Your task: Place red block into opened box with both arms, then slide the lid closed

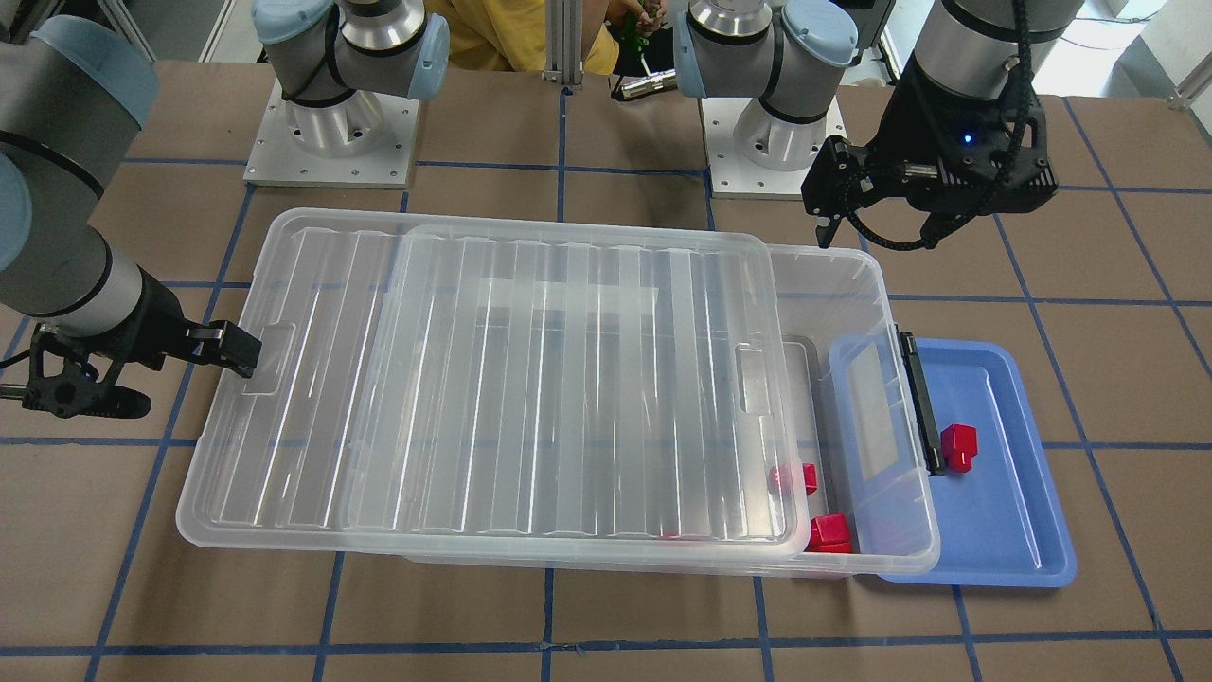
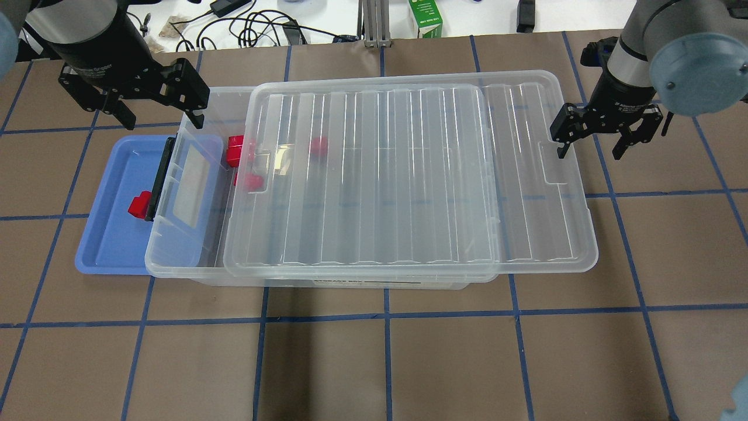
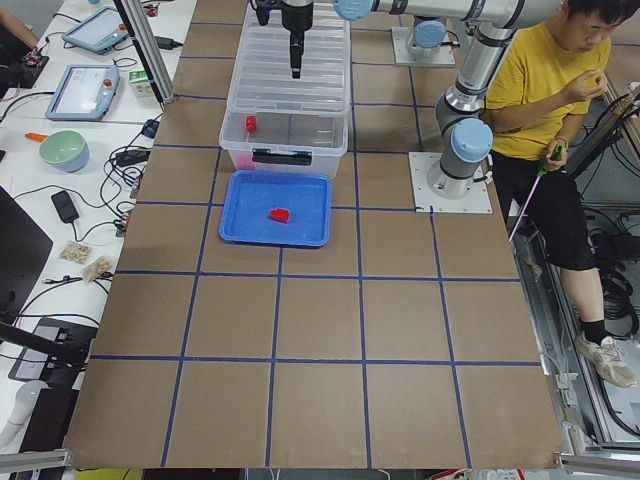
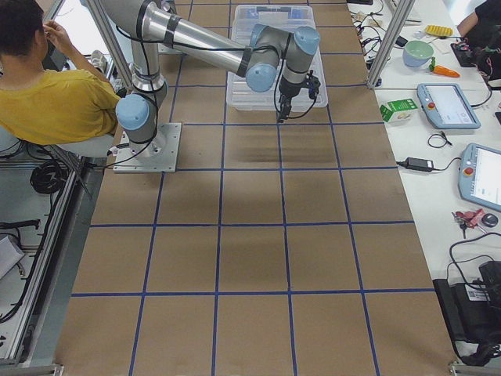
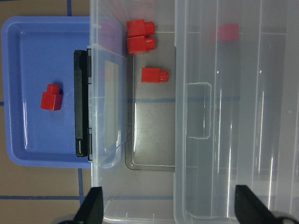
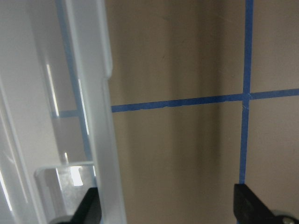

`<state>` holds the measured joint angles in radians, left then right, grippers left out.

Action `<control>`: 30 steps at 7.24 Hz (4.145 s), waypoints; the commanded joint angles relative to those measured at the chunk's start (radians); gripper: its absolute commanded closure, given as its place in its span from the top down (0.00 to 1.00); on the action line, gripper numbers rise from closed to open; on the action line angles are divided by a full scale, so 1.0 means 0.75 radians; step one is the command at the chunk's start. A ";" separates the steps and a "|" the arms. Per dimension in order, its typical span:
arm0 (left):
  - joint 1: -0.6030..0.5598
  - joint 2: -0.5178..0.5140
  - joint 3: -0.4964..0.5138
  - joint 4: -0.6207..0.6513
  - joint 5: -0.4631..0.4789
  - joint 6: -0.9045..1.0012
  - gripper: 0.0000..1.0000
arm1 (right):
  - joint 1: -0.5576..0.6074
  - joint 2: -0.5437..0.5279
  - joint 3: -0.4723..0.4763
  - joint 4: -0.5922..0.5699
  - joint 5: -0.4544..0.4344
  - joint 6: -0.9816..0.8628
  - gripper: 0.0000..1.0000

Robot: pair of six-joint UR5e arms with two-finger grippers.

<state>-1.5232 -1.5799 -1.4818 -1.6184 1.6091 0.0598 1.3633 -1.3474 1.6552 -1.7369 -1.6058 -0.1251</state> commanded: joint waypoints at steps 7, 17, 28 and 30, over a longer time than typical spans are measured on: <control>-0.002 0.002 0.000 0.000 0.004 0.000 1.00 | -0.144 -0.003 0.000 0.003 -0.017 -0.181 1.00; 0.254 -0.010 -0.014 -0.035 -0.002 0.252 1.00 | -0.108 -0.387 -0.016 0.241 0.039 -0.165 1.00; 0.697 -0.501 -0.452 0.795 -0.121 1.029 1.00 | 0.066 -0.421 0.002 0.314 0.041 -0.069 1.00; 0.677 -0.556 -0.460 0.850 -0.121 0.833 1.00 | 0.072 -0.421 0.002 0.322 0.018 -0.083 1.00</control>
<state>-1.0045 -1.9710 -1.8233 -1.0124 1.5193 0.7526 1.4102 -1.6636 1.6562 -1.4970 -1.5849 -0.1819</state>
